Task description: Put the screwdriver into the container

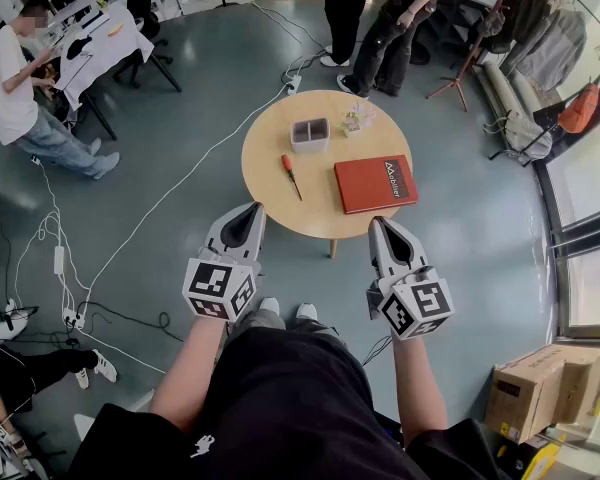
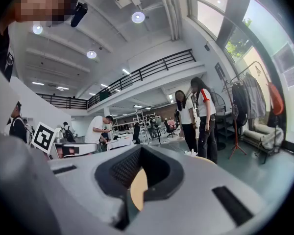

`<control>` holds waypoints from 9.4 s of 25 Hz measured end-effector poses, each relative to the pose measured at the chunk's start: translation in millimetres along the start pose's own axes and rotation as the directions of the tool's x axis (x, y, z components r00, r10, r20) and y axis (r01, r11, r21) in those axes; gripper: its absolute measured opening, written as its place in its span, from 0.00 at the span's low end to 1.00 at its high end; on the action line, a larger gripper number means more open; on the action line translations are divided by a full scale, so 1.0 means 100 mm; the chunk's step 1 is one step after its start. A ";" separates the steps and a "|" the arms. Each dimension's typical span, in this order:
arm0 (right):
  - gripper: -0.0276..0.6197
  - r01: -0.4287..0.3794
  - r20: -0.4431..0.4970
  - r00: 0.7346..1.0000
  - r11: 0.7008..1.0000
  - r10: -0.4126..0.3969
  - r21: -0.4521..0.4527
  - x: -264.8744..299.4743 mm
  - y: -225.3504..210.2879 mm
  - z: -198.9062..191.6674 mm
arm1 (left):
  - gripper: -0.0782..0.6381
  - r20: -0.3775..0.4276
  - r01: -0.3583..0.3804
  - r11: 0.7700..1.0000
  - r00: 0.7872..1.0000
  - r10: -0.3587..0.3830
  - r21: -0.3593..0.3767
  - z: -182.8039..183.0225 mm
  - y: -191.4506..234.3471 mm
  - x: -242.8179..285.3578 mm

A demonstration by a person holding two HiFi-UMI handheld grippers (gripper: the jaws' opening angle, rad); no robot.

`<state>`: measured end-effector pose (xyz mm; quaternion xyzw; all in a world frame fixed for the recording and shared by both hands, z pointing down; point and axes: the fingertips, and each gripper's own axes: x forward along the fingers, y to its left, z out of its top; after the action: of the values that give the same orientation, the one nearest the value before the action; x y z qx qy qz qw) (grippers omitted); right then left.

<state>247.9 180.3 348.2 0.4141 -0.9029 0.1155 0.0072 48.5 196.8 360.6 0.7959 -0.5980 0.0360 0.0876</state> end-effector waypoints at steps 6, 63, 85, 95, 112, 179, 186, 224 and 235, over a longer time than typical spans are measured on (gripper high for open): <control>0.05 -0.005 0.041 0.999 0.997 0.001 0.079 -0.03 -0.12 0.04 | 0.11 -0.022 -0.016 1.000 1.000 0.016 -0.008 -0.03 -0.02 0.03; 0.05 0.161 -0.440 0.890 0.985 -0.120 0.057 3.19 -0.48 -1.51 | 0.11 -0.306 0.250 0.962 0.912 -0.272 -0.107 -0.72 2.40 2.36; 0.21 0.036 -0.813 0.577 0.997 -0.078 -0.070 3.81 -0.57 -3.05 | 0.11 -0.533 0.249 0.962 0.801 -0.272 -0.115 -1.77 2.20 2.54; 0.25 -0.026 -0.867 0.490 0.993 -0.086 -0.113 4.03 -0.54 -3.19 | 0.11 -0.546 0.224 0.967 0.798 -0.254 -0.121 -1.83 2.30 2.44; 0.19 -0.014 -0.874 0.466 0.987 -0.136 -0.161 4.08 -0.58 -3.15 | 0.11 -0.526 0.220 0.966 0.811 -0.257 -0.132 -1.77 2.36 2.36; 0.19 0.382 -0.424 0.850 0.920 -0.312 0.091 4.27 -2.02 -1.60 | 0.11 -0.456 0.267 0.959 0.845 -0.280 -0.094 -1.29 2.01 3.23; 0.19 0.406 -0.465 0.821 0.912 -0.331 0.068 4.35 -2.12 -1.64 | 0.11 -0.465 0.268 0.960 0.841 -0.276 -0.085 -1.30 2.03 3.27; 0.22 0.382 -0.513 0.796 0.924 -0.321 0.015 4.47 -2.10 -1.76 | 0.11 -0.478 0.265 0.962 0.839 -0.262 -0.062 -1.30 2.16 3.25; 0.22 0.380 -0.457 0.828 0.925 -0.325 0.030 4.07 -1.83 -1.50 | 0.11 -0.412 0.283 0.958 0.867 -0.280 -0.055 -1.03 2.14 3.22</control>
<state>105.3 -206.2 575.8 0.5359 -0.7764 0.2574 0.2091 -61.1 -146.9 534.2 0.8487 -0.4432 0.1934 0.2144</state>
